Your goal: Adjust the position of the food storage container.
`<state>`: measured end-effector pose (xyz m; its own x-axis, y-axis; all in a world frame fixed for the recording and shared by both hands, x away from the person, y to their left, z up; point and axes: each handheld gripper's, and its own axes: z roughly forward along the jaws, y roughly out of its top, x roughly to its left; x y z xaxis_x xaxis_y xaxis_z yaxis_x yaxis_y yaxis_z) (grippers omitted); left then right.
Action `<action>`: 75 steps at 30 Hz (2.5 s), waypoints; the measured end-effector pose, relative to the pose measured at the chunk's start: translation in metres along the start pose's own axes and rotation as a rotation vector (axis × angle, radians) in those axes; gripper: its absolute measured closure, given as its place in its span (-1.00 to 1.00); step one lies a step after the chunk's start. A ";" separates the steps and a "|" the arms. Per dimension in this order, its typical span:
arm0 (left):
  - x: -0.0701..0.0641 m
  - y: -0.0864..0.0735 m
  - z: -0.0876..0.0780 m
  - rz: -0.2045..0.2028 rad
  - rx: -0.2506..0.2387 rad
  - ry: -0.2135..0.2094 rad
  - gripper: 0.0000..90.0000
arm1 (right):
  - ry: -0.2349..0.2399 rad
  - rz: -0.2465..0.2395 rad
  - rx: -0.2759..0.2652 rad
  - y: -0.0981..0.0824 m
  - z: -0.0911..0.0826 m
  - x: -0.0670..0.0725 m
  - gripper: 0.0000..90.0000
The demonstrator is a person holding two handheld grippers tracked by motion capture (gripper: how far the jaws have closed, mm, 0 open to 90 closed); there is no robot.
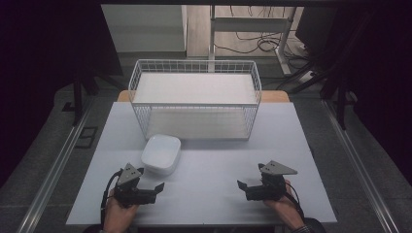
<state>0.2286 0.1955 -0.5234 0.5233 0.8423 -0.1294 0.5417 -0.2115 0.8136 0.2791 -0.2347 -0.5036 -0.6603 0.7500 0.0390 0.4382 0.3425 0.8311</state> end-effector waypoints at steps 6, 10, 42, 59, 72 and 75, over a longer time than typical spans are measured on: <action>0.001 -0.002 0.002 0.039 -0.005 0.041 -0.89 | 0.003 -0.027 0.027 -0.003 0.003 -0.005 -0.92; 0.000 -0.003 0.004 0.048 0.013 0.049 -0.87 | -0.016 -0.041 0.056 -0.002 0.005 -0.004 -0.91; 0.051 -0.002 -0.019 -0.031 0.017 0.113 0.68 | 0.038 -0.072 0.122 0.000 0.010 0.005 -0.75; 0.075 0.008 0.014 -0.014 0.031 0.138 1.00 | 0.041 -0.089 0.110 0.002 0.013 0.006 -0.69; 0.060 0.012 0.021 0.023 0.067 0.038 1.00 | 0.041 -0.124 0.120 0.000 0.013 0.005 -0.67; 0.049 0.013 0.022 0.060 0.084 0.018 1.00 | 0.045 -0.119 0.119 0.000 0.012 0.004 -0.67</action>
<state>0.2757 0.2227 -0.5321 0.5452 0.8353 -0.0710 0.5630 -0.3021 0.7692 0.2840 -0.2244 -0.5103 -0.7376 0.6747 -0.0288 0.4223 0.4941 0.7599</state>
